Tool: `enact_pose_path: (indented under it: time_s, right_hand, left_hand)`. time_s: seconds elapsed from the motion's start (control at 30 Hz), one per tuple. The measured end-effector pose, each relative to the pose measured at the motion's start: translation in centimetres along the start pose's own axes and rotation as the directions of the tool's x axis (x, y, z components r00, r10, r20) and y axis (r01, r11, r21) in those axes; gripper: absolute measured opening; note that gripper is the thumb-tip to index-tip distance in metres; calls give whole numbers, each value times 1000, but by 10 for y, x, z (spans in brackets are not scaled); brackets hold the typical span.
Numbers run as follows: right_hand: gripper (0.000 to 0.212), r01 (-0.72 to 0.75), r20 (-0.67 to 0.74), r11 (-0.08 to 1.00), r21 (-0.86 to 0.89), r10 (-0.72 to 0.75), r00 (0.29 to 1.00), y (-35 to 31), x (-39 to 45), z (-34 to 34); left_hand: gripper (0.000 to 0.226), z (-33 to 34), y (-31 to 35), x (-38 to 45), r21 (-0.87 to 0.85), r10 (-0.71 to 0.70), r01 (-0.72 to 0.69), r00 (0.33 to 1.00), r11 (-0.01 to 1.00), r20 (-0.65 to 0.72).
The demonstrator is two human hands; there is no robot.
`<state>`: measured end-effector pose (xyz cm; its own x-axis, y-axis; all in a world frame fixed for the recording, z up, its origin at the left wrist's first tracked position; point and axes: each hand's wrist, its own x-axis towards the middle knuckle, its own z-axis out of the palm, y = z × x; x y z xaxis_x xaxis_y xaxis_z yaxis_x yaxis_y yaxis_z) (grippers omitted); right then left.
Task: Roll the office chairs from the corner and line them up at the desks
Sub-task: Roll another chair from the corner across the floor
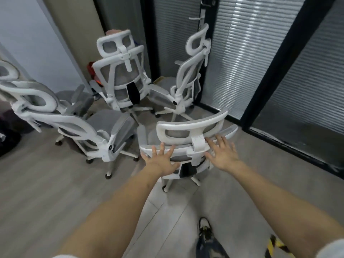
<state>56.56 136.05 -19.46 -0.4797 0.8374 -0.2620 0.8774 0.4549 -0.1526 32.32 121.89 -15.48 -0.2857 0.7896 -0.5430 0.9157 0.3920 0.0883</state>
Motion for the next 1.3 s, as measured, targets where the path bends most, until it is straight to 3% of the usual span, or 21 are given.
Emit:
enact_pose_path:
  time_s: [0.33, 0.57, 0.8, 1.17, 1.3]
  right_hand:
    - [69, -292, -28, 950, 106, 297, 955, 16, -233, 53]
    - [67, -474, -57, 854, 216, 495, 867, 39, -403, 92]
    - [66, -617, -75, 737, 277, 656, 751, 83, -578, 129]
    - [70, -780, 25, 487, 393, 842, 539, 161, -834, 185]
    - [70, -827, 57, 370, 422, 900, 432, 192, -921, 202]
  left_hand:
    - [89, 69, 35, -121, 173, 292, -304, 952, 937, 94]
    - [91, 135, 98, -204, 232, 457, -481, 877, 845, 150]
    - [91, 212, 187, -298, 335, 577, -608, 792, 720, 199]
    - [91, 327, 353, -444, 434, 730, -787, 594, 440, 338]
    - [90, 367, 425, -499, 466, 760, -827, 514, 315, 398]
